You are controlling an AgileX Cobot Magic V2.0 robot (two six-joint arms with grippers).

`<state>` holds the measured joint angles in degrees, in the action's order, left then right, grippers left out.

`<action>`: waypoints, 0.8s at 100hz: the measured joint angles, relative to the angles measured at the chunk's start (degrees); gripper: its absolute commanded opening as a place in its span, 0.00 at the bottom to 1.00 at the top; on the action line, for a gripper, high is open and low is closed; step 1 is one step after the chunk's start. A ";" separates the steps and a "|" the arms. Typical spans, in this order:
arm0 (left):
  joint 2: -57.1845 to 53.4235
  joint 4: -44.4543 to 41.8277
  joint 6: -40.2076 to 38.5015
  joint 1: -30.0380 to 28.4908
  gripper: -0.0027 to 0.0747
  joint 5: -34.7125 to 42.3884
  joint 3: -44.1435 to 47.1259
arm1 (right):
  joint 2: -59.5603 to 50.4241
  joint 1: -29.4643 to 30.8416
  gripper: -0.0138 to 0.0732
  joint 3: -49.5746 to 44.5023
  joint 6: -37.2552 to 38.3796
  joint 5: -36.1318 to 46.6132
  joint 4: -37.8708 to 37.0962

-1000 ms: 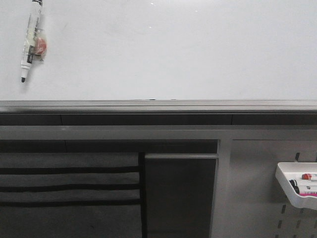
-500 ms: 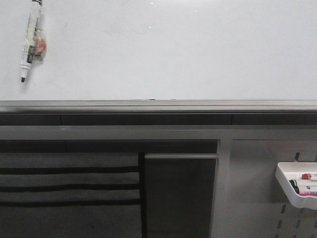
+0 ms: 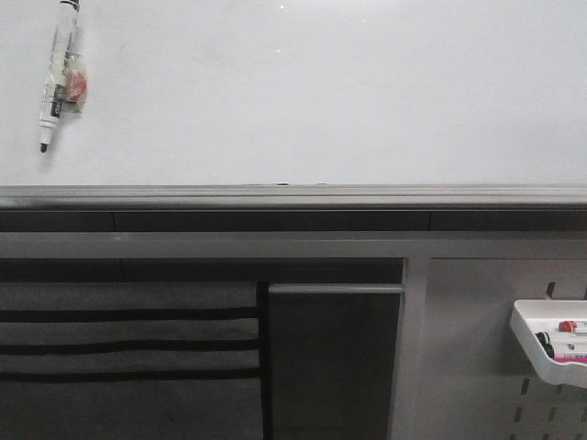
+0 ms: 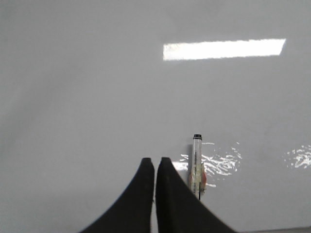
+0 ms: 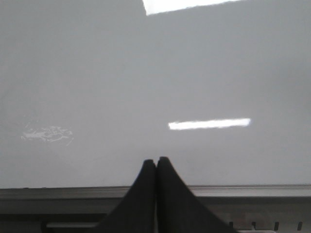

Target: Write number 3 on whiteboard

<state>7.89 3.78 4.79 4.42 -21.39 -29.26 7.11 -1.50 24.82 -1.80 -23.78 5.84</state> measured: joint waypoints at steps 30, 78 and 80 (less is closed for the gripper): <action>6.49 0.00 0.39 0.00 0.01 -4.02 -4.29 | 4.37 0.00 0.07 5.60 0.00 -3.00 0.00; 6.49 0.00 0.39 0.00 0.01 -4.31 -4.29 | 4.37 0.00 0.07 5.60 0.00 -3.22 0.00; 6.49 0.00 0.39 0.00 0.01 -4.31 -4.29 | 4.37 0.00 0.07 5.60 0.00 -3.22 0.00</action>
<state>14.38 3.78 5.17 4.42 -25.70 -33.55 11.48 -1.50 30.42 -1.80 -27.01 5.84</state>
